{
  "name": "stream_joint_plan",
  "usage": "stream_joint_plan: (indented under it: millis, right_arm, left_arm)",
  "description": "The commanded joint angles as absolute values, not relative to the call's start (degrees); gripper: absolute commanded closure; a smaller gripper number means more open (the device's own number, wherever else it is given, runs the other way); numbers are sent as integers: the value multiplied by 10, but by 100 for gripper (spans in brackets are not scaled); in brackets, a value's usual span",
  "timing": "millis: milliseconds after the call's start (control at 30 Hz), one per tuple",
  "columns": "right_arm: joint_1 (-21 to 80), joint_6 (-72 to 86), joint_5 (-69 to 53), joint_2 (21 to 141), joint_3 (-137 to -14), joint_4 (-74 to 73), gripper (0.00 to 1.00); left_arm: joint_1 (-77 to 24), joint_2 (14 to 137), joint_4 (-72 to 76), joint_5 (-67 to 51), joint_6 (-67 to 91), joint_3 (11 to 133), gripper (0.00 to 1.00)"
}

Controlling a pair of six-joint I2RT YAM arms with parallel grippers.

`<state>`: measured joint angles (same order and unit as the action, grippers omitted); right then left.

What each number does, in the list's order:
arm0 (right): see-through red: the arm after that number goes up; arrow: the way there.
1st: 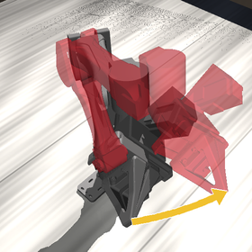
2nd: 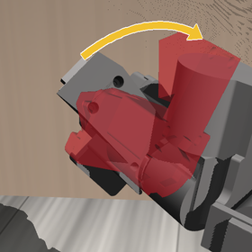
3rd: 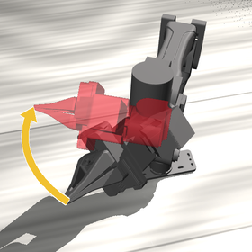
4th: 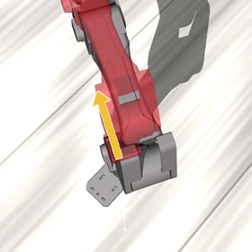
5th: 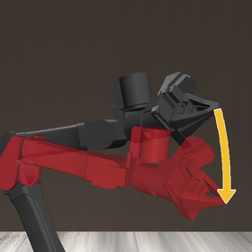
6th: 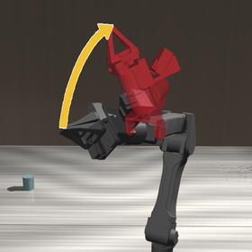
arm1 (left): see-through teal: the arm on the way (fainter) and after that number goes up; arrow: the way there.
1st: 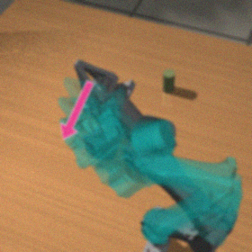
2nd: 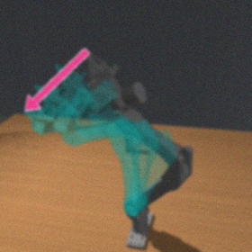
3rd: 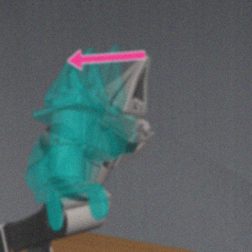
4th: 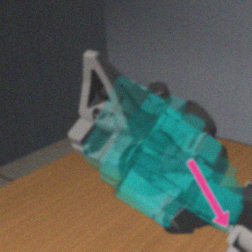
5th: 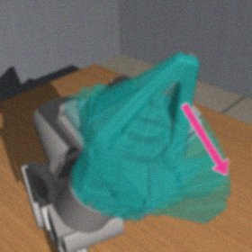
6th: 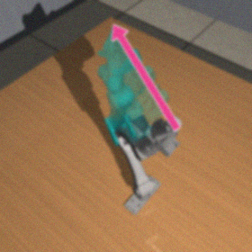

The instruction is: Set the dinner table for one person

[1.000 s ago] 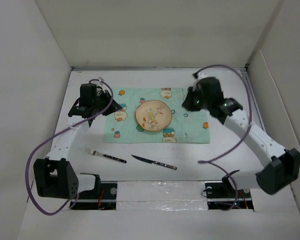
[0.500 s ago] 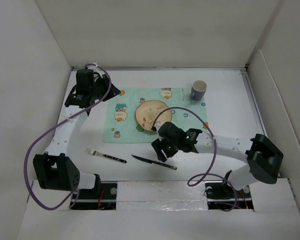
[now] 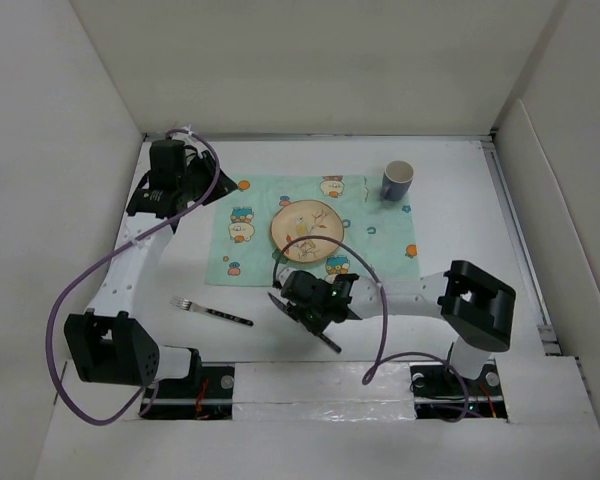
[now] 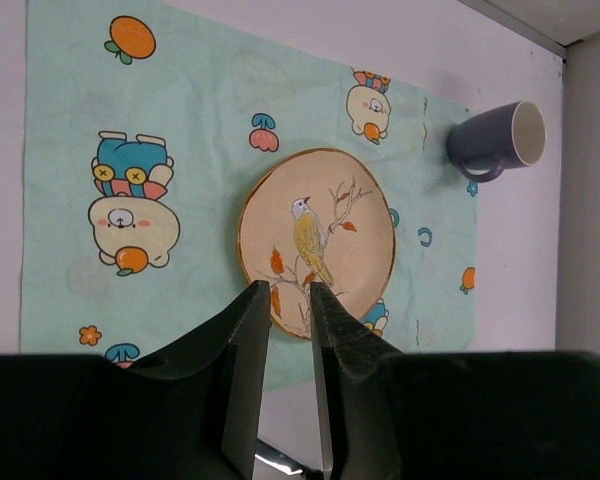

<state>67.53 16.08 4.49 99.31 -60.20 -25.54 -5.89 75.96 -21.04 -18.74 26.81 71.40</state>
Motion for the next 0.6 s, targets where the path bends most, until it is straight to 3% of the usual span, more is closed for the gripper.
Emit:
stream_joint_plan:
  millis: [0,167,367,567]
  right_arm:
    - [706,168,86,979,-614,-300,100]
    - [705,141,83,864,-710,-355,100]
    - [510,162,61,812,-751,-289,100]
    - [319,203,66,914,-770,-284,100]
  left_arm:
    - [-55,731,-210,-183,259,739,79]
    - [-55,731,-207,-183,263,733,79]
    - [-55,737,-196,-198,271,730,79]
    - [-61,730,-174,-219,275,687,78]
